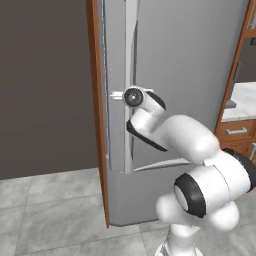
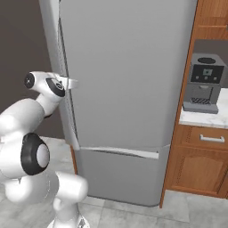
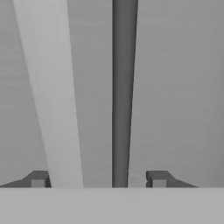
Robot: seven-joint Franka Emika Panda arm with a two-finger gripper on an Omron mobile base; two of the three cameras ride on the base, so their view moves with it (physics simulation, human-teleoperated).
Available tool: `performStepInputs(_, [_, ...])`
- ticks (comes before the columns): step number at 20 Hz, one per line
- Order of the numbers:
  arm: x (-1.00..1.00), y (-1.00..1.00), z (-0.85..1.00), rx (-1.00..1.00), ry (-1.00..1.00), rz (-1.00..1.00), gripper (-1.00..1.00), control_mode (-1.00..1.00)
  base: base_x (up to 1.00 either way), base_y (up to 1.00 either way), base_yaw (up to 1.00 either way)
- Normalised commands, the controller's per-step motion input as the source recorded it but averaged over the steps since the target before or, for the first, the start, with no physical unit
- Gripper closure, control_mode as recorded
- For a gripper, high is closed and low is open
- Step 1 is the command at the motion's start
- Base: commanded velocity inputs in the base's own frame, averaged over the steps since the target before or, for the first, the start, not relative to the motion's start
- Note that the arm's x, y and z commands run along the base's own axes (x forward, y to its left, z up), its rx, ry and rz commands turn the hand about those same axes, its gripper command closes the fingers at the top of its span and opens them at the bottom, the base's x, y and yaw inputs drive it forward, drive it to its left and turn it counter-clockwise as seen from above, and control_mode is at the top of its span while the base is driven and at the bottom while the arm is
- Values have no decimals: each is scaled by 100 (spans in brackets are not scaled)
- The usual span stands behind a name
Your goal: Take the lemon wedge from the fridge and place it on the plate with fish on the dining counter.
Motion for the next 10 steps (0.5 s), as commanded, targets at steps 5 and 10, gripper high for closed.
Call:
performStepInputs(5, [-100, -66, 40, 4, -8, -26, 100, -100, 0, 0, 0])
performStepInputs(10, [-100, -73, 57, 7, -3, -27, 100, -100, 0, 0, 0])
